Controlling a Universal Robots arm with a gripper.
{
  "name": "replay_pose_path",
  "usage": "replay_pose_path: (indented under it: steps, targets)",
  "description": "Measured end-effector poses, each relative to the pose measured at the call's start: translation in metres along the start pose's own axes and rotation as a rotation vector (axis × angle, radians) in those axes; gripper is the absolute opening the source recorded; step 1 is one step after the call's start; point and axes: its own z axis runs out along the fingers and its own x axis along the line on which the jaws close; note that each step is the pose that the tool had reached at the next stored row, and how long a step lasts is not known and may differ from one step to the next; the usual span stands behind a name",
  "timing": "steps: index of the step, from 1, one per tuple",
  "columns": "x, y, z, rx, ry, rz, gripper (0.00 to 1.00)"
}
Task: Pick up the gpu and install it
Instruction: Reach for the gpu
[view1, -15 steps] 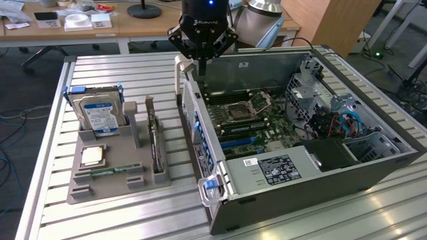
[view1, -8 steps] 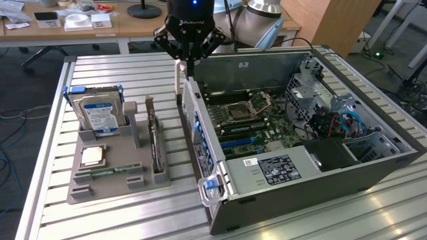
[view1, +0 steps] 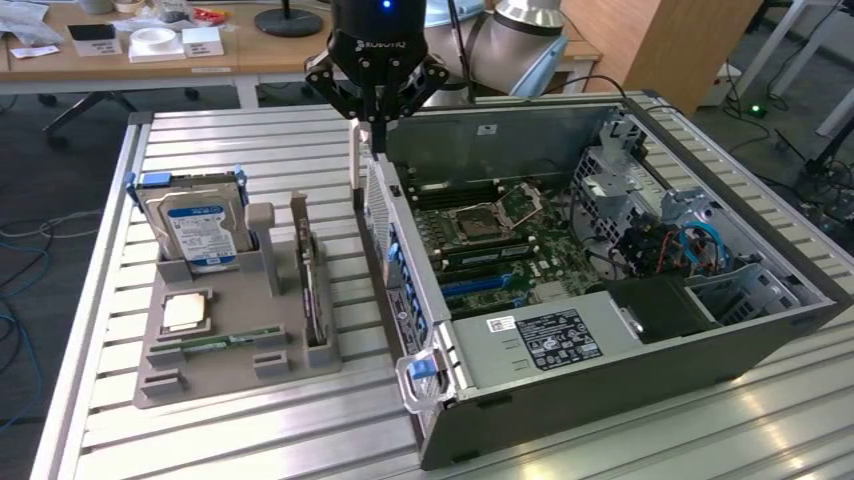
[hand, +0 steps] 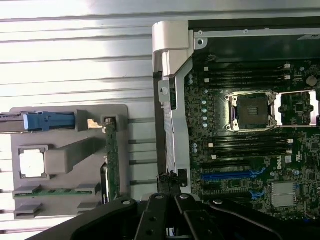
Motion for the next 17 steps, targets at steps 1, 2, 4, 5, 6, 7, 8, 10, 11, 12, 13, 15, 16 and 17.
replay_pose_path:
  steps: [1,2,4,5,6,7,8,10,11,12,13,15,16,17]
  targets:
    - [0.0,0.0,0.0,-0.0001,-0.0001,0.0,0.11]
    - [0.0,0.0,0.0,0.0,-0.0001,0.0,0.11]
    - [0.002,-0.0002,-0.0001,0.0,0.0,0.0,0.11]
    - [0.003,-0.0002,-0.0001,0.0,0.0,0.0,0.11]
    - [0.005,-0.0003,-0.0001,0.0,0.0,0.0,0.11]
    - [0.006,-0.0005,-0.0001,0.0,-0.0001,0.0,0.11]
    - [0.008,-0.0006,-0.0001,0.0,0.0,0.0,0.11]
    - [0.012,-0.0009,-0.0001,0.0,-0.0001,0.0,0.11]
    - [0.014,-0.0011,-0.0002,-0.0001,0.0,0.0,0.11]
    - [0.017,-0.0012,-0.0002,0.0,0.0,0.0,0.11]
    - [0.019,-0.0014,-0.0002,-0.0001,-0.0001,0.0,0.11]
    - [0.024,-0.0018,-0.0003,-0.0001,-0.0001,0.0,0.11]
    - [0.026,-0.002,-0.0003,-0.0001,-0.0001,0.0,0.11]
    - [0.029,-0.0021,-0.0004,0.0,0.0,0.0,0.11]
